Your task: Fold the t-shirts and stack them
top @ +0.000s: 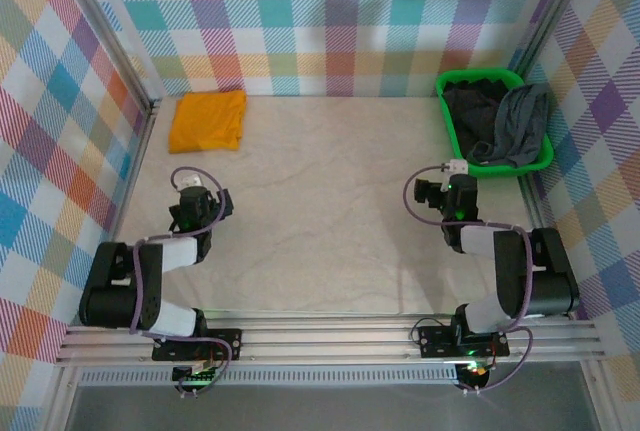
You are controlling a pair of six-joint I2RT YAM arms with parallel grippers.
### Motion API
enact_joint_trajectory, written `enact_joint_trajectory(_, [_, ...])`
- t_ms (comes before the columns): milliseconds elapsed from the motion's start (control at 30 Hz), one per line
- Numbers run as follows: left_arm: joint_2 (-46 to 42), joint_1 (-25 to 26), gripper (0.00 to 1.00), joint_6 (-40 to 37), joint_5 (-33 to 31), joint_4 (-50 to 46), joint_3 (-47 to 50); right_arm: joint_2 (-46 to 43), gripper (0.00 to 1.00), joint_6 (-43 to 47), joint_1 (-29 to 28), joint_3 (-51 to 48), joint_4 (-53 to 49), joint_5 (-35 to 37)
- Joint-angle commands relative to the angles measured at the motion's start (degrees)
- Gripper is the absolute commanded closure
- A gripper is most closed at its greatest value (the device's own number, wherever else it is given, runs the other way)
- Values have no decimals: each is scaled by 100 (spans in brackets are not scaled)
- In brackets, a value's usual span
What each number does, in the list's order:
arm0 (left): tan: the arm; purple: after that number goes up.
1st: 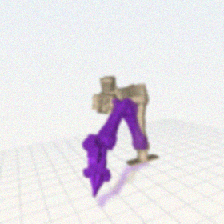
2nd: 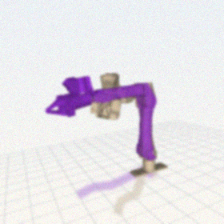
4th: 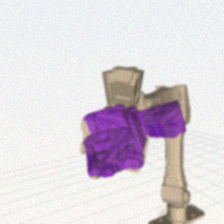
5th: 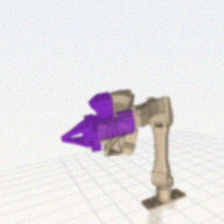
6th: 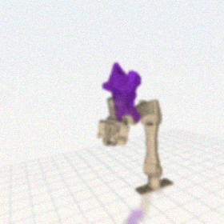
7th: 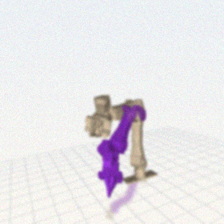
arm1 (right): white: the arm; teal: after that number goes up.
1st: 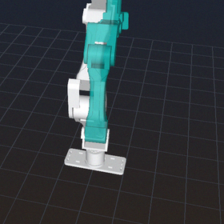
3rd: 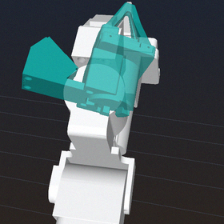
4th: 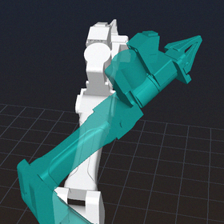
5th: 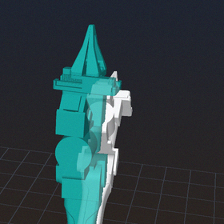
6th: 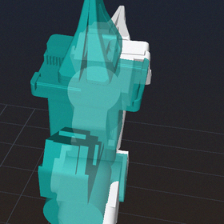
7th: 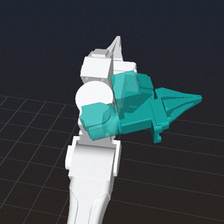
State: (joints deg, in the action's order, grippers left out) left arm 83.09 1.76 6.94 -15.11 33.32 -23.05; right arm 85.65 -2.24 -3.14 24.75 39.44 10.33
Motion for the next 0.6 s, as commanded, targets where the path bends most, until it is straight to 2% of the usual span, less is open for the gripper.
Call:
enact_joint_trajectory(0, [149,-11,0,-371,533,1510,271,251,0,91,138,-467,1560,-543])
enact_joint_trajectory(67, [687,26,0,-451,554,3067,816,211,0,124,138,-462,1433,-611])
enact_joint_trajectory(100, [723,27,0,-450,507,3235,841,220,0,120,139,-461,1460,-603])
enact_joint_trajectory(167, [565,47,0,-458,542,1898,292,247,0,15,196,-290,1159,-559])
enact_joint_trajectory(233, [620,189,0,-615,504,1368,-48,247,0,1,231,-177,917,-553])
enact_joint_trajectory(500, [657,193,0,-626,496,1459,-20,216,0,42,211,-217,975,-588])
enact_joint_trajectory(567, [659,193,0,-624,500,1461,-18,224,0,162,209,-156,880,-905])
